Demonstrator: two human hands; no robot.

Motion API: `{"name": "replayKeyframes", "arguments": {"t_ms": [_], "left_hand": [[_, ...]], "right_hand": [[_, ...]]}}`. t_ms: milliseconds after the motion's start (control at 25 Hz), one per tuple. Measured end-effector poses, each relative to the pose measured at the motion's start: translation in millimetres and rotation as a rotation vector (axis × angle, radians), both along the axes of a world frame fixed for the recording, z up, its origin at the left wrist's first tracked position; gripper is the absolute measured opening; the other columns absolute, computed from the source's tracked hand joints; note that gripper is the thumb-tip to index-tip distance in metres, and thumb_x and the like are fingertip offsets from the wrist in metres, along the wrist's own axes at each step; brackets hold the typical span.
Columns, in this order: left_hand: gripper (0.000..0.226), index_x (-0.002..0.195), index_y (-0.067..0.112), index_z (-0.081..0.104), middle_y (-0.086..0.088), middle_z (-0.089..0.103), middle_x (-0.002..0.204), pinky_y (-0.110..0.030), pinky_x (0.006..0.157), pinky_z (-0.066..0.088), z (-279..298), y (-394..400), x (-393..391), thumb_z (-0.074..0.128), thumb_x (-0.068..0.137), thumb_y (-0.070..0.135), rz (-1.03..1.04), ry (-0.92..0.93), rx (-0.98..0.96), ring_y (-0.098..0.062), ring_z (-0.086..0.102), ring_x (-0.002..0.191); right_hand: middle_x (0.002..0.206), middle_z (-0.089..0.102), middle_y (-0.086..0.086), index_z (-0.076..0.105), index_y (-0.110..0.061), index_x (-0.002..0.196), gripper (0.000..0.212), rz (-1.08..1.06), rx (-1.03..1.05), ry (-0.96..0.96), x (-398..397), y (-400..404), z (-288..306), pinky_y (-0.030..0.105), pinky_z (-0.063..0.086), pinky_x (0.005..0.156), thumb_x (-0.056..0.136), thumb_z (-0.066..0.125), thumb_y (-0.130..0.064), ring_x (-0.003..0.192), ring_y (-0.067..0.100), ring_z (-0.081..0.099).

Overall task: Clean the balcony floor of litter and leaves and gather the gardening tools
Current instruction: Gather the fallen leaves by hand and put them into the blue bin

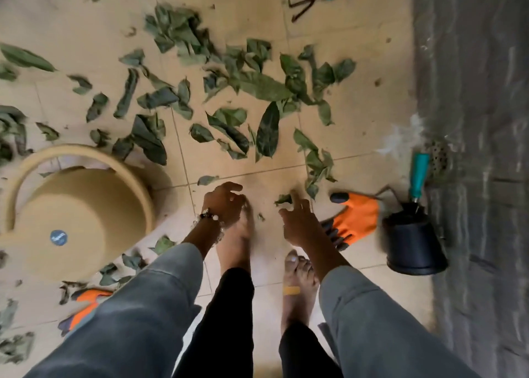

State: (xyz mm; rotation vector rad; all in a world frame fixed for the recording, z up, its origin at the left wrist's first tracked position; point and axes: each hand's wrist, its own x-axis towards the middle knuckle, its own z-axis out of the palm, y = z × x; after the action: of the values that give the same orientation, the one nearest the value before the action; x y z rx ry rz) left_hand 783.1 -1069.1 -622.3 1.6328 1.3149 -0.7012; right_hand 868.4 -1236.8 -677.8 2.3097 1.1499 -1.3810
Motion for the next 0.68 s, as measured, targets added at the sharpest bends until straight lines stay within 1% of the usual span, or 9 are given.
{"name": "replayKeyframes", "arguments": {"t_ms": [80,160,240,360,440,520,560,600,680], "left_hand": [[0.022,0.114,0.013,0.065,-0.008,0.068,0.098,-0.013,0.056,0.052,-12,0,1,0.059,0.093,0.017,0.241,-0.004,-0.083,-0.019,0.065,0.073],[0.023,0.113,0.01,0.066,-0.012,0.071,0.102,-0.032,0.071,0.06,-16,-2,2,0.061,0.093,0.022,0.393,-0.041,-0.157,-0.028,0.069,0.087],[0.033,0.114,0.012,0.063,-0.011,0.069,0.107,-0.043,0.081,0.054,-8,-7,10,0.057,0.095,0.038,0.454,-0.06,-0.268,-0.033,0.065,0.1],[0.045,0.111,0.017,0.06,-0.009,0.066,0.104,-0.041,0.078,0.053,5,-14,31,0.047,0.094,0.056,0.677,-0.032,-0.515,-0.027,0.062,0.093],[0.037,0.103,0.012,0.067,-0.013,0.066,0.101,-0.033,0.065,0.054,3,-14,41,0.05,0.097,0.044,0.763,-0.062,-0.499,-0.022,0.061,0.079],[0.029,0.107,0.0,0.066,-0.012,0.063,0.089,-0.022,0.047,0.05,-5,-13,46,0.05,0.1,0.022,0.675,-0.058,-0.35,-0.015,0.057,0.062],[0.026,0.108,-0.004,0.064,-0.011,0.062,0.078,-0.018,0.04,0.045,-7,-12,46,0.045,0.1,0.011,0.659,-0.064,-0.285,-0.012,0.056,0.052],[0.026,0.103,-0.004,0.064,-0.01,0.06,0.069,-0.016,0.035,0.04,-9,-10,45,0.04,0.1,0.003,0.689,-0.064,-0.255,-0.01,0.053,0.043],[0.034,0.087,0.003,0.065,-0.009,0.06,0.063,-0.016,0.036,0.036,-12,-5,37,0.033,0.1,-0.001,0.719,-0.066,-0.225,-0.01,0.049,0.037]], "right_hand": [[0.153,0.014,0.02,0.045,-0.003,0.13,0.037,-0.078,0.063,-0.033,-4,1,-9,0.036,0.037,0.101,0.093,0.042,-0.007,0.135,0.035,0.029],[0.135,0.041,0.023,0.055,0.005,0.117,0.03,-0.303,0.221,-0.01,-4,5,-13,0.031,0.04,0.092,0.089,0.046,0.0,0.117,0.037,0.048],[0.107,0.061,0.022,0.066,0.006,0.097,0.02,-0.604,0.413,0.009,0,14,0,0.027,0.04,0.082,0.084,0.051,0.004,0.099,0.036,0.06],[0.099,0.069,0.014,0.07,0.001,0.099,0.022,-0.717,0.659,0.252,2,36,45,0.028,0.048,0.08,0.084,0.054,-0.001,0.089,0.02,0.063],[0.099,0.069,0.013,0.07,-0.001,0.098,0.022,-0.549,0.726,0.47,9,40,68,0.03,0.049,0.081,0.084,0.053,0.0,0.09,0.016,0.062],[0.103,0.071,0.008,0.073,-0.007,0.097,0.023,-0.665,0.746,0.567,26,33,64,0.029,0.049,0.09,0.086,0.054,-0.001,0.102,0.018,0.063],[0.102,0.071,0.005,0.073,-0.01,0.095,0.021,-0.855,0.723,0.566,35,25,55,0.032,0.05,0.092,0.087,0.055,-0.001,0.104,0.019,0.064],[0.097,0.072,0.004,0.073,-0.01,0.09,0.02,-0.992,0.696,0.435,43,15,41,0.035,0.052,0.09,0.086,0.057,0.001,0.1,0.021,0.066],[0.088,0.072,0.01,0.072,-0.005,0.085,0.017,-0.932,0.537,0.092,47,-7,7,0.036,0.053,0.083,0.082,0.06,0.006,0.089,0.026,0.068]]}}
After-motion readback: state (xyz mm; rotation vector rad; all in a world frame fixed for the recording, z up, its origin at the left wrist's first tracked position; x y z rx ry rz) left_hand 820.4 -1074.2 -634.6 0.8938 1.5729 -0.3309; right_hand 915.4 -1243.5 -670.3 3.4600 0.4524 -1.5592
